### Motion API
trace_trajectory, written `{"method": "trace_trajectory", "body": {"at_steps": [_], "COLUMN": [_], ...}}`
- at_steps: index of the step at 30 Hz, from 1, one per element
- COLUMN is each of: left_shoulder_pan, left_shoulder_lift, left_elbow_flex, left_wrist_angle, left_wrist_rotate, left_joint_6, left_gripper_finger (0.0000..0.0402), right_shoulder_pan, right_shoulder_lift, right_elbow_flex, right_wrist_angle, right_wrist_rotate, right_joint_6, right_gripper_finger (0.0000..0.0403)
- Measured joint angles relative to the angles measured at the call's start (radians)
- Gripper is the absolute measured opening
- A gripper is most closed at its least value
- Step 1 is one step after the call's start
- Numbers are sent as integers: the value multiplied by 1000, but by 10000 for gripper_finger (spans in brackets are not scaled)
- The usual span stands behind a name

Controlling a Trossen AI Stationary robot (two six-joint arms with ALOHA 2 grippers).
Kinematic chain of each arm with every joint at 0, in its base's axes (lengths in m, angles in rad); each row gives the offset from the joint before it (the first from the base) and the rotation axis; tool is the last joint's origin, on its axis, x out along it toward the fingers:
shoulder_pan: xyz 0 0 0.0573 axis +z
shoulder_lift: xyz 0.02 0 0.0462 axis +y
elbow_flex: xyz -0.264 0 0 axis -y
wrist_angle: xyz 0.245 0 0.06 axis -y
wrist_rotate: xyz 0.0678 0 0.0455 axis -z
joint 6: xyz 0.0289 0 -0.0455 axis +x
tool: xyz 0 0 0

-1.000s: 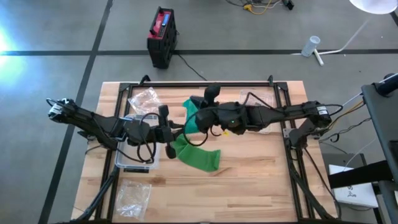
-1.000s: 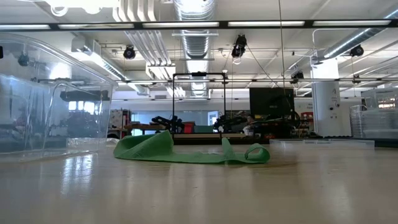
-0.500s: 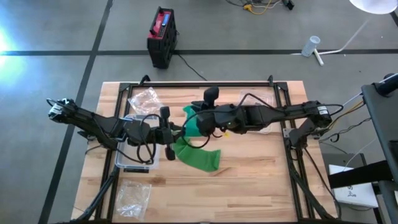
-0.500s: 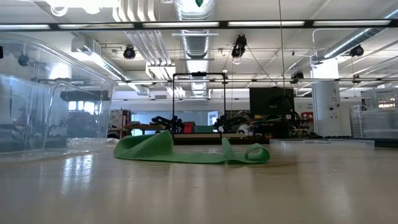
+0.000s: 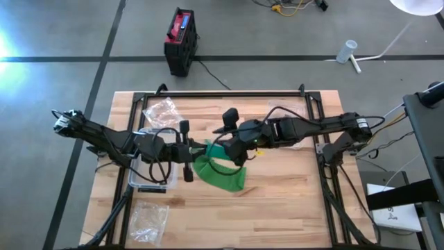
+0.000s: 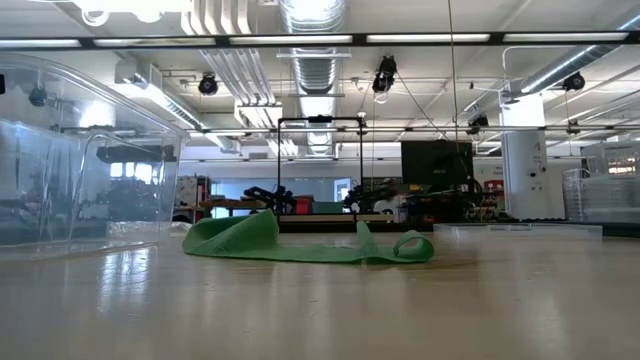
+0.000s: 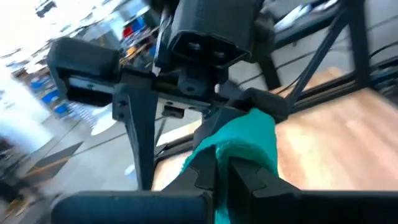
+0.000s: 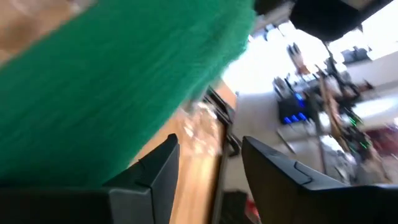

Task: Roll bandage
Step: Roll the light green bandage

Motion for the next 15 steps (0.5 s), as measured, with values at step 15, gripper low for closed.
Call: {"method": "trace_trajectory", "body": {"at_steps": [15], "left_shoulder_pan": [3], "left_shoulder_lift": [-7], "left_elbow_flex": [1], "left_wrist_angle": [241], "left_wrist_rotate": [229], "left_joint_6": [-122], "left_gripper_finger": [2], "right_shoulder_pan": [11], "right_shoulder_lift": [-88], "right_elbow_flex": [-2], "right_wrist_angle": [64], "right_wrist_rotate": [-198], "right_joint_6": [181], "right_gripper_finger": [179]}}
